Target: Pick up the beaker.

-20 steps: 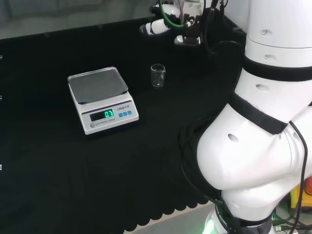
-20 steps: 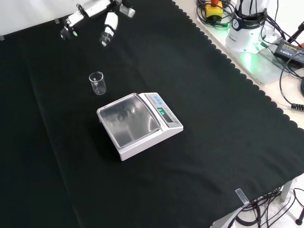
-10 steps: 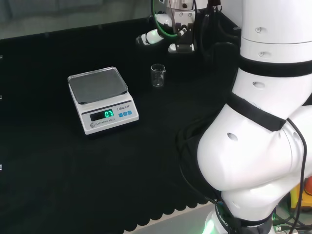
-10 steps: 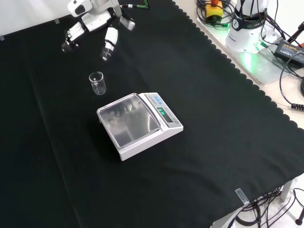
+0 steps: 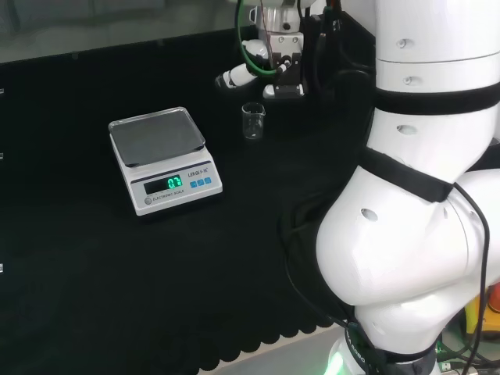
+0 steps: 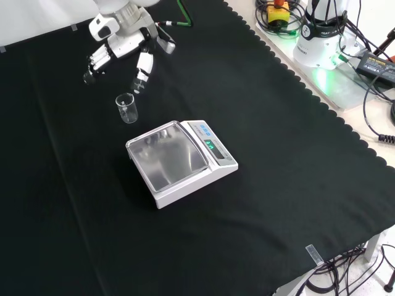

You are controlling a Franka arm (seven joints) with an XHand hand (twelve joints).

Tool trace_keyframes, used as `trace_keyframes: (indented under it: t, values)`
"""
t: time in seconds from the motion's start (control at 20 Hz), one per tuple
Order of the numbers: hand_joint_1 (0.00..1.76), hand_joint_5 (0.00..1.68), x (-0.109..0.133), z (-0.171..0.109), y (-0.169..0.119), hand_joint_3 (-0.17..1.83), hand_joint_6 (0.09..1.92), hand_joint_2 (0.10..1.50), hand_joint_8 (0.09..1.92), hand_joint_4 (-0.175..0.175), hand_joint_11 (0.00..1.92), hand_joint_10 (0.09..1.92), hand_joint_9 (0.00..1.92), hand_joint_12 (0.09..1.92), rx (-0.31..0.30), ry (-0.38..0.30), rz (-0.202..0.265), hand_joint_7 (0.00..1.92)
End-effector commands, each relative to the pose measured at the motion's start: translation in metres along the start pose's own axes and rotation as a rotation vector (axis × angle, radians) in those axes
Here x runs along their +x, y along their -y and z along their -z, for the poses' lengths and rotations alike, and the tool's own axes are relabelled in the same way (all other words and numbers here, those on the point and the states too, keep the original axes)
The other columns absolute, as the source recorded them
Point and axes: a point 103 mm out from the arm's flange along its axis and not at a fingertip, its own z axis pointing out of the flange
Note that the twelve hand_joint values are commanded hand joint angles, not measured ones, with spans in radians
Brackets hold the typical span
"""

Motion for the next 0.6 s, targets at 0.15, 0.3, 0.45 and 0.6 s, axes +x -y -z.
trace_keyframes:
  t: [0.15,0.3,0.45,0.6]
  values:
    - [0.43,0.26,-0.012,-0.026,-0.013,0.13,0.09,0.84,0.79,-0.066,0.23,0.96,0.02,1.45,0.04,-0.001,-0.048,0.0]
    - [0.43,0.26,-0.019,-0.035,-0.017,0.13,0.09,0.84,0.79,-0.067,0.24,0.96,0.03,1.45,0.058,-0.01,-0.071,0.0]
    - [0.43,0.27,-0.022,-0.045,-0.019,0.13,0.09,0.84,0.8,-0.068,0.24,0.96,0.04,1.45,0.076,-0.022,-0.087,0.01]
    - [0.44,0.27,-0.025,-0.055,-0.021,0.13,0.09,0.84,0.8,-0.07,0.25,0.97,0.05,1.44,0.094,-0.035,-0.09,0.02]
